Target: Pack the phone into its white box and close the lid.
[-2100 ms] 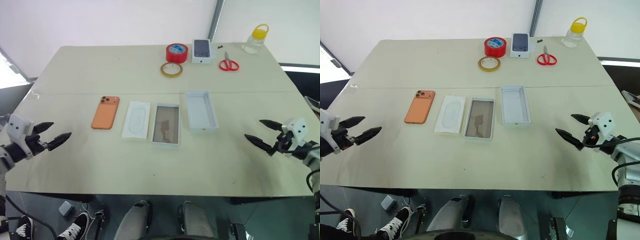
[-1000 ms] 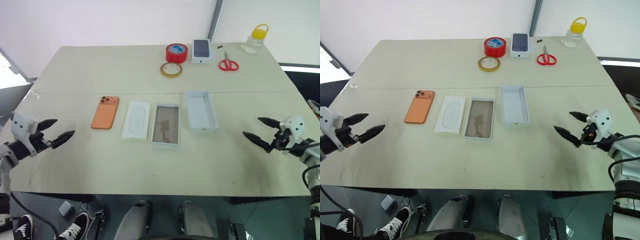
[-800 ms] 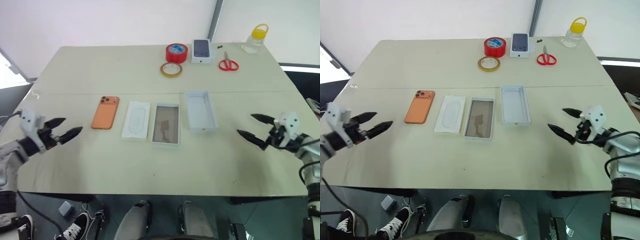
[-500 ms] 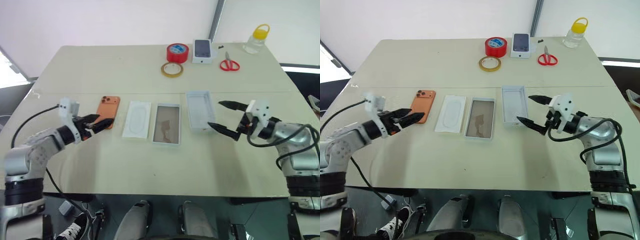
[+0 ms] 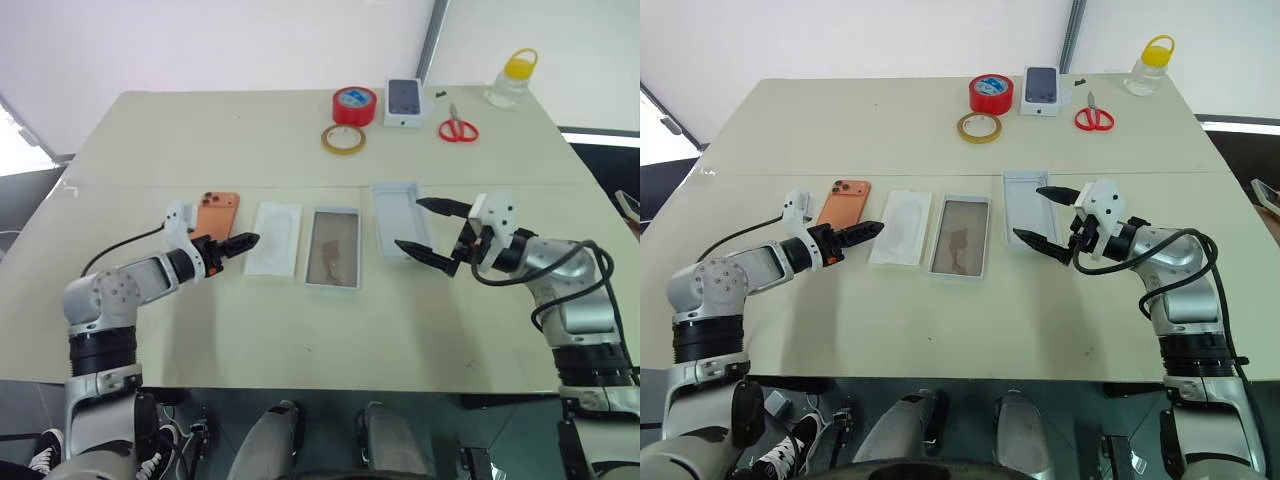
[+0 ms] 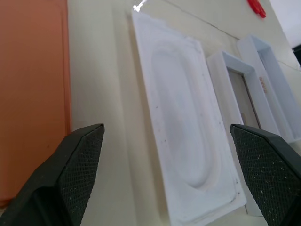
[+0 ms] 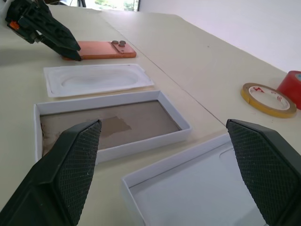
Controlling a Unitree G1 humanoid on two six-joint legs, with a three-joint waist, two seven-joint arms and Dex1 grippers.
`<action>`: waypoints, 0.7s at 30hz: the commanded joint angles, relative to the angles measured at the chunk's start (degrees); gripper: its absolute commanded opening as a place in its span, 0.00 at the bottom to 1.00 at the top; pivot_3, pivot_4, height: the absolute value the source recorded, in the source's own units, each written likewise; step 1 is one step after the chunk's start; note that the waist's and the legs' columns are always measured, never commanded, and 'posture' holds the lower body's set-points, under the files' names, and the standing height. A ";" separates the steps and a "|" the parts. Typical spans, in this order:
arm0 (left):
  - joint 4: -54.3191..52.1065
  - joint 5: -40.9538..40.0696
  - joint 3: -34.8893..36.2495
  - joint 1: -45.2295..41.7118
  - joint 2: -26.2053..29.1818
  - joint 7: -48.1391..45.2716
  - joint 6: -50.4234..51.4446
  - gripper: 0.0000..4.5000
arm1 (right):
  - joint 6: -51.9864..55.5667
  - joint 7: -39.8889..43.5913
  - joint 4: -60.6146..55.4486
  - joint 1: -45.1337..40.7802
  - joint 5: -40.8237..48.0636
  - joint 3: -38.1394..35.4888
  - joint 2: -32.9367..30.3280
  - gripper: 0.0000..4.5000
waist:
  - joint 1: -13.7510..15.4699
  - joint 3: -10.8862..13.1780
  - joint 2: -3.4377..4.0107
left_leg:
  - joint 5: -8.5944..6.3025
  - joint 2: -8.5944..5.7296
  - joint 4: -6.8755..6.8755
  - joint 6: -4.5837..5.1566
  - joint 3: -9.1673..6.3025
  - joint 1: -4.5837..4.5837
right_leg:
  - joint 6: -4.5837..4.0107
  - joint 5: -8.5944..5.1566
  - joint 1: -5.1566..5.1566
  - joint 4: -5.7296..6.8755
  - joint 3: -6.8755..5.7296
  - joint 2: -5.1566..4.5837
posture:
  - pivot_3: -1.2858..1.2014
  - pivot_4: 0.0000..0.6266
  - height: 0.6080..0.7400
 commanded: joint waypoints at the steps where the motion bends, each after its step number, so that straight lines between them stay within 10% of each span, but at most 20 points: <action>1: 0.26 -1.71 1.44 -1.10 -1.60 0.67 0.75 1.00 | -0.49 -0.61 -2.64 -0.44 0.45 -0.62 0.27 0.99 | -0.05 -0.01 -0.02 | 0.00 0.00 0.01 0.00 0.00 0.00 | 0.00 0.00 0.00 0.00 0.00 0.00 | 0.52 0.24 1.00; 12: 4.60 -0.64 0.75 -3.49 -6.33 3.15 -0.23 1.00 | -1.47 -1.64 -3.09 0.32 -0.09 -0.45 0.59 0.99 | 0.28 -0.01 -0.04 | 0.00 0.00 0.03 0.00 0.02 0.00 | 0.01 0.00 0.01 0.00 0.01 0.00 | 0.52 0.24 1.00; 21: 6.85 0.10 1.11 -2.91 -5.60 3.18 -0.90 0.01 | -1.82 -1.79 -2.97 0.50 -0.30 -1.20 0.01 1.00 | 0.26 -0.01 -0.06 | 0.00 0.00 0.02 -0.01 0.04 -0.01 | 0.01 0.01 0.00 0.00 0.02 0.00 | 0.52 0.24 1.00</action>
